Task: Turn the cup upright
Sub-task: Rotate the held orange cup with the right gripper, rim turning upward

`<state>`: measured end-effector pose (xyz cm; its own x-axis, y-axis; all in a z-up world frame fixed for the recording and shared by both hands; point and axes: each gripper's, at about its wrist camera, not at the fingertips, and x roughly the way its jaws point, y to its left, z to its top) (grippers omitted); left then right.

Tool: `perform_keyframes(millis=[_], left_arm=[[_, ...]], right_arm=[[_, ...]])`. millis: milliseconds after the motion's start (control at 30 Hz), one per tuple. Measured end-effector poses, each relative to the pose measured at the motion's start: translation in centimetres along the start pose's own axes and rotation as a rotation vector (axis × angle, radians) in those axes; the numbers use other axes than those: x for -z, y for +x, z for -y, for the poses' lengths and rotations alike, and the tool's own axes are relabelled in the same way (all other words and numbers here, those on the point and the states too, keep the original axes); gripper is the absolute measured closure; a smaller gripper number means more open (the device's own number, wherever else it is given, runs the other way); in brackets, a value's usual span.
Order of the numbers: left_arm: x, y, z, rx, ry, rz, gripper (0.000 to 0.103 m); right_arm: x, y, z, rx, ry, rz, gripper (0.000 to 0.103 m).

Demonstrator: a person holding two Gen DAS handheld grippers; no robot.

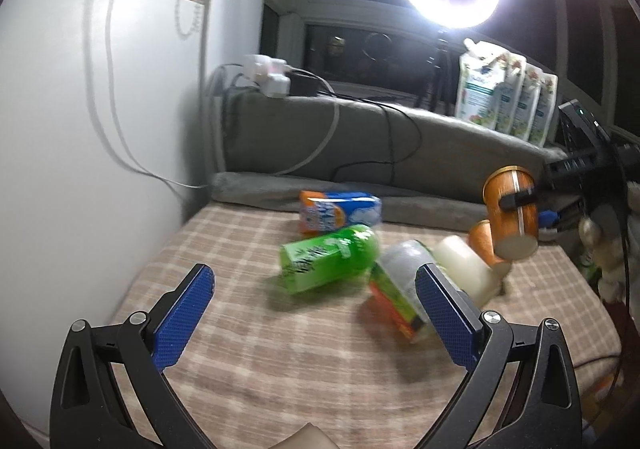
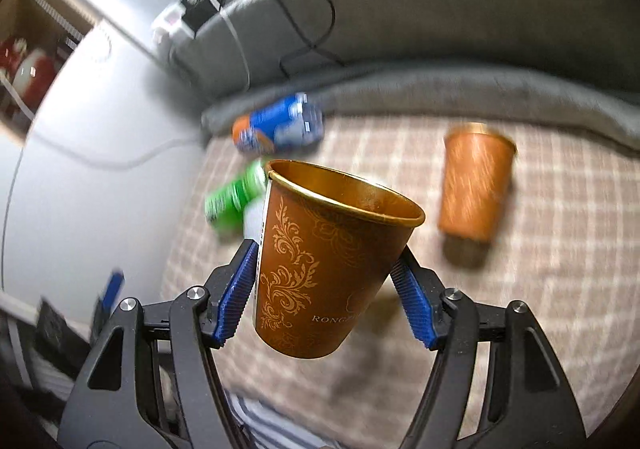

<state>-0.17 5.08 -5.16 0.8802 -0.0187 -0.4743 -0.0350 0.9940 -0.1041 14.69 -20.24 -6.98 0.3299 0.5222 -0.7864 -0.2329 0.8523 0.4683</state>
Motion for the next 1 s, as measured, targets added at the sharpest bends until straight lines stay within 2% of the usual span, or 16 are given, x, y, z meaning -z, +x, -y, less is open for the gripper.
perform_keyframes(millis=[200, 267, 533, 767, 833, 1000], left_arm=[[0.4, 0.6, 1.9, 0.099, 0.004, -0.065, 0.003], [0.7, 0.8, 2.7, 0.131, 0.005, -0.092, 0.007], [2.3, 2.4, 6.1, 0.287, 0.014, -0.244, 0.007], [3.3, 3.2, 8.3, 0.371, 0.01, -0.345, 0.007], [3.3, 3.2, 8.6, 0.388, 0.0, -0.365, 0.007], [3.1, 3.6, 9.0, 0.395, -0.005, -0.383, 0.007]], right_arm=[[4.4, 0.9, 1.1, 0.014, -0.028, -0.091, 0.033], [5.3, 1.8, 1.6, 0.019, -0.027, -0.128, 0.033], [8.3, 4.3, 3.3, 0.044, -0.032, -0.253, 0.033], [8.7, 5.0, 3.5, 0.089, -0.071, -0.244, 0.031], [8.7, 4.9, 3.4, 0.104, -0.089, -0.23, 0.026], [9.2, 2.8, 3.7, 0.066, -0.079, -0.168, 0.024]])
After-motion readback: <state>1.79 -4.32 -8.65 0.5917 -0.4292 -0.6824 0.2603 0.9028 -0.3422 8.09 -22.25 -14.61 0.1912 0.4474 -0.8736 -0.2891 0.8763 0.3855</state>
